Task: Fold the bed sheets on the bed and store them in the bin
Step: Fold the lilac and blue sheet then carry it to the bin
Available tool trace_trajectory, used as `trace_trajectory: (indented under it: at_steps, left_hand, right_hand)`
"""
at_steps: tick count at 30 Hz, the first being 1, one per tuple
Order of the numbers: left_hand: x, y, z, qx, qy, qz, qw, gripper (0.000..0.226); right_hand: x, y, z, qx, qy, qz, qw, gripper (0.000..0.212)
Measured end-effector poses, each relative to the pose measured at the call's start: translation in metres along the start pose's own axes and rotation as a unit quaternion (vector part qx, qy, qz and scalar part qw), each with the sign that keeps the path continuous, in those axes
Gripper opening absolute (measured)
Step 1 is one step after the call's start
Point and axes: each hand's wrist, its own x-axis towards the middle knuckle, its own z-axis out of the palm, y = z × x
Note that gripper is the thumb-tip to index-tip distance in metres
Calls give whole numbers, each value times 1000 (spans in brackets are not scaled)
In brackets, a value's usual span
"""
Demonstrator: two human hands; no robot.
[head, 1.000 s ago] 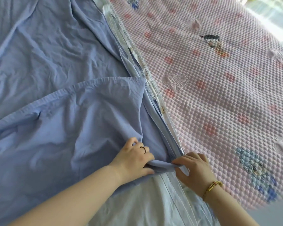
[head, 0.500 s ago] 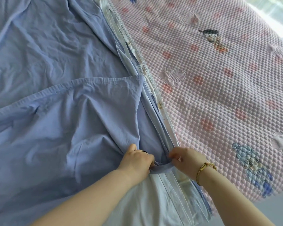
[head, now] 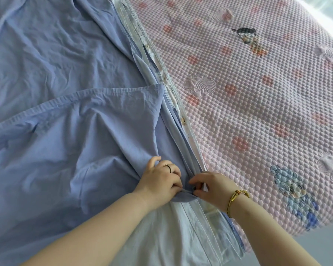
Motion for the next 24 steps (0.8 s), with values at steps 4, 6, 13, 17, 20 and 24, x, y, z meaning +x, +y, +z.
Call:
trace_trajectory:
  at_steps: [4,6,13,17,20,24]
  left_hand:
    - [5,3,-11,-116,62,-20,991,18]
    - [9,9,-22,-133,40,-55,989,25]
    - [16,8,-32,-190,-89,-106,972,32]
    - [17,9,-41,-208,-193,-91,955,16]
    - [20,9,-46,-202,-232,-90,947,17]
    - [24,10,-51,-165,-217,-60,960,11]
  right_hand:
    - [-1,2,3,-2,40,-32,999,17]
    - [0,3,1,21,97,-31,995,12]
    - [-8,10,-13,241,58,9,969,28]
    - [-11,15,-13,330,-2,37,943,18]
    - [-9,15,-16,321,10,29,947,18]
    - [-8,13,-19,213,5,-38,976,20]
